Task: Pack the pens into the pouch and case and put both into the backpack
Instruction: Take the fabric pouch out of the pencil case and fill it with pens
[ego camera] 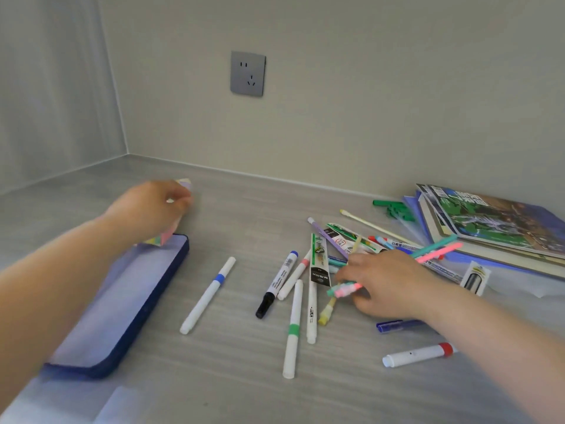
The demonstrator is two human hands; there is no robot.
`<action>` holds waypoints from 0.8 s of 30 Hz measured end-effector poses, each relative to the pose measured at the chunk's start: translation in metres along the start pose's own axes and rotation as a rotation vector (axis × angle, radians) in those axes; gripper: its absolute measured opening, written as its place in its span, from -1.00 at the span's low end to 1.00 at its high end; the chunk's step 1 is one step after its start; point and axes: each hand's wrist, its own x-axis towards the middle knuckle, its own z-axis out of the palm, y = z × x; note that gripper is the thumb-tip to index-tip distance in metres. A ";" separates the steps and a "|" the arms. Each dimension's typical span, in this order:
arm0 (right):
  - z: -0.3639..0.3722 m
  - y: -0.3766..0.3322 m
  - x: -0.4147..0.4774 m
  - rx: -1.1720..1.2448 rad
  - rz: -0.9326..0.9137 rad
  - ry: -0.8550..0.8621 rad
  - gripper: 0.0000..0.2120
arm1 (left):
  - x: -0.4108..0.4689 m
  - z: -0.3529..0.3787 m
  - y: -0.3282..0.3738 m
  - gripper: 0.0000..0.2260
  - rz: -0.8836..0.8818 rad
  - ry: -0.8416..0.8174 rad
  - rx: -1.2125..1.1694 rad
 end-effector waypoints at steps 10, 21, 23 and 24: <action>-0.005 -0.006 0.002 -0.208 -0.025 0.284 -0.57 | 0.019 -0.033 -0.079 -0.66 -0.383 0.202 -0.235; -0.018 0.003 0.005 -0.140 0.137 0.506 -0.65 | 0.033 -0.024 -0.067 -0.84 -0.429 -0.065 -0.198; -0.020 0.004 0.005 -0.171 0.156 0.541 -0.75 | 0.036 -0.023 -0.063 -0.80 -0.378 -0.008 -0.207; -0.021 0.004 0.005 -0.169 0.178 0.520 -0.75 | 0.037 -0.022 -0.059 -0.83 -0.335 0.042 -0.223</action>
